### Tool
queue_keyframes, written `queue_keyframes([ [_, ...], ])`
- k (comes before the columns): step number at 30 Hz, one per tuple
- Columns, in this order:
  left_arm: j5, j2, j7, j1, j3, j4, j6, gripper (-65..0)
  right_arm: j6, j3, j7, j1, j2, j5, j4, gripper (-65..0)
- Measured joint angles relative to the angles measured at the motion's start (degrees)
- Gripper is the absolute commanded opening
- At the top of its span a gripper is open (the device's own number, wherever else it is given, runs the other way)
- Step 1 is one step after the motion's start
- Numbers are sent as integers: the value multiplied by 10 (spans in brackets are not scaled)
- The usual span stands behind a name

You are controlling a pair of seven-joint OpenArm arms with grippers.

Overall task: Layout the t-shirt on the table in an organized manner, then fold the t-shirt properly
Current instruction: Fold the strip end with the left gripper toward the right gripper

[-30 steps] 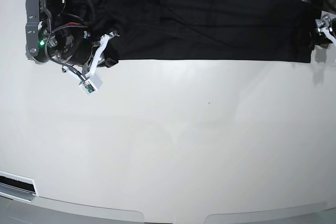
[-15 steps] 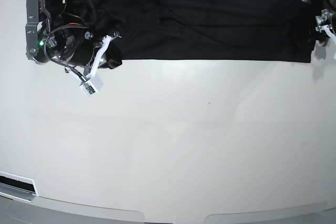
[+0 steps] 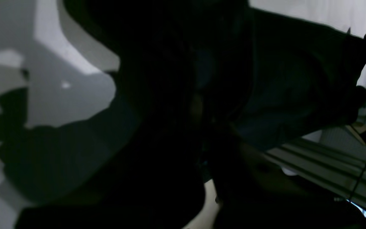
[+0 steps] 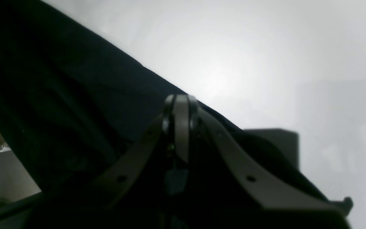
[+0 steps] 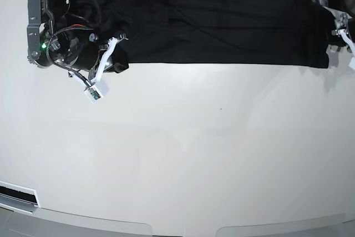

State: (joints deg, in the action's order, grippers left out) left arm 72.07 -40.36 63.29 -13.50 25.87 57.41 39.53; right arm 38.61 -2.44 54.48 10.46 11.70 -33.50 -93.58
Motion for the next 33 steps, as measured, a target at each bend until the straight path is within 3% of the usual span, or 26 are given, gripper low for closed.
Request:
queue_keyframes([
  [6, 0, -21, -6, -1, 1, 0, 0, -650, 10, 0, 0, 0, 0, 0, 0, -650],
  [14, -50, -59, -28, 12, 85, 0, 0, -650, 10, 0, 0, -1, 0, 0, 0, -650],
  [21, -50, -82, -31, 13, 88, 0, 0, -650, 10, 0, 0, 0, 0, 0, 0, -650],
  [25, 125, -82, 109, 13, 88, 3, 3, -650, 10, 0, 0, 0, 0, 0, 0, -650],
  [33, 115, -68, 146, 2, 88, 122, 1, -650, 10, 0, -13, -1, -2, 0, 0, -650],
])
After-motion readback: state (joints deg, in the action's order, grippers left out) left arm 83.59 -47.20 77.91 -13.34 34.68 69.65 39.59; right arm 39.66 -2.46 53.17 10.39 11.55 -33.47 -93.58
